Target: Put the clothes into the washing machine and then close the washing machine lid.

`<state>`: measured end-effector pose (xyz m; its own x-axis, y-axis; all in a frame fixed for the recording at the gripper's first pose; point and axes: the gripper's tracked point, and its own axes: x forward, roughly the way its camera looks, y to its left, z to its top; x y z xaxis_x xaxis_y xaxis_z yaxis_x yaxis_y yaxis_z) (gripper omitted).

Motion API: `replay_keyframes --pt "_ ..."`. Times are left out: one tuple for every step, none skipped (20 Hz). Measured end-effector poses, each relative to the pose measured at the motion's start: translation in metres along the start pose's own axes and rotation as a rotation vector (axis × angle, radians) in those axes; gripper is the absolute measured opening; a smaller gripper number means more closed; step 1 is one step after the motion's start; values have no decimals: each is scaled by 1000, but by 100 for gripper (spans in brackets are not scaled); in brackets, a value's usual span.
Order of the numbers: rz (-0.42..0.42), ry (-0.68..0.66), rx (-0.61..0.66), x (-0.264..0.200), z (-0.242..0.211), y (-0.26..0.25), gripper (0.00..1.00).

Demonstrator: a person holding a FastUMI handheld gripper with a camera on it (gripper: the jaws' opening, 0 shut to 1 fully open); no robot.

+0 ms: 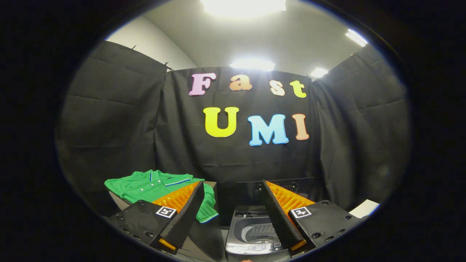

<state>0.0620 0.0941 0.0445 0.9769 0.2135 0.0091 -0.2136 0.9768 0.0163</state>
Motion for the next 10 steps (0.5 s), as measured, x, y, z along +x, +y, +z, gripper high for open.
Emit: replay_keyframes --pt "5 1 -3 4 1 4 98" --pt "8 4 -9 7 2 7 98" --pt "14 6 -14 12 2 11 98" --pt "21 10 -17 16 3 15 98" --pt "30 13 -17 20 3 22 98" --pt "40 17 -14 24 4 28 98" --pt "51 20 -10 28 4 34 98" --pt "61 23 -8 32 5 40 98" --pt "71 27 -5 35 7 46 98" --pt "83 31 0 40 8 53 98"
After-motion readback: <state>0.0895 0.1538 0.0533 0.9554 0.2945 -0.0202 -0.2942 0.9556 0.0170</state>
